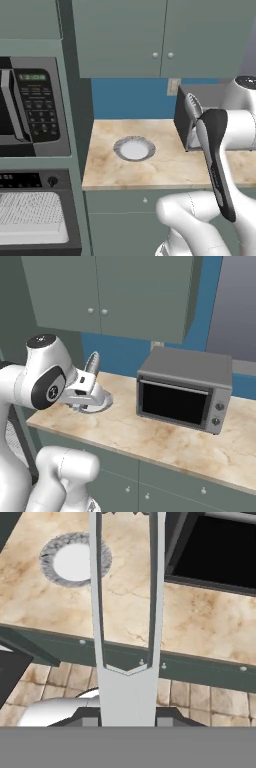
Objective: Pick up the tongs from the counter and place them near the plate next to the oven.
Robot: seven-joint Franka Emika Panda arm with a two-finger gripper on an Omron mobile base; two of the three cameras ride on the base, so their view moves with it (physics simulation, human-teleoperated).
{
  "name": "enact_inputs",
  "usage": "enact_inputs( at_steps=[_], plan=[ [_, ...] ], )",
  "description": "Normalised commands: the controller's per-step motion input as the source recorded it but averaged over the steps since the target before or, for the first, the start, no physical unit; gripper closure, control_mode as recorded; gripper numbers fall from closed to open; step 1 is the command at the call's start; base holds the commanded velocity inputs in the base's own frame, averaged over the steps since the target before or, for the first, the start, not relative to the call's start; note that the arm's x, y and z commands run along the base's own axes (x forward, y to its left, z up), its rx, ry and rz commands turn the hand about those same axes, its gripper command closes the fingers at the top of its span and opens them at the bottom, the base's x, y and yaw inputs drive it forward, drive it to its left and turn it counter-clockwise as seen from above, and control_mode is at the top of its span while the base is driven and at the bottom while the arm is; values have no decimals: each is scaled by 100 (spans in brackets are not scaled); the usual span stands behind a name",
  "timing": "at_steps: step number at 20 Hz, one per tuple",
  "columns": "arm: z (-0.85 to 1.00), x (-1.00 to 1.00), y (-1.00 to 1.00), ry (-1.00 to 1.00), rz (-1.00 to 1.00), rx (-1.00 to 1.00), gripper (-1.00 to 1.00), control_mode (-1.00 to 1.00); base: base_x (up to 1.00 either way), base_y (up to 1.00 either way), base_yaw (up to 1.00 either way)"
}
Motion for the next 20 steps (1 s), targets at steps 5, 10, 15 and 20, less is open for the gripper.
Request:
enact_inputs(
  at_steps=[5, 10, 15, 20],
  plan=[
    [0, 0, 0, 0, 0, 0, 100, 100, 0, 0, 0],
    [0, 0, 0, 0, 0, 0, 100, 100, 0, 0, 0],
    [-84, 0, 0, 22, 2, 0, 100, -100, 0, 0, 0],
    [-100, 9, 1, 26, 7, 0, 100, -100, 0, 0, 0]
  ],
)
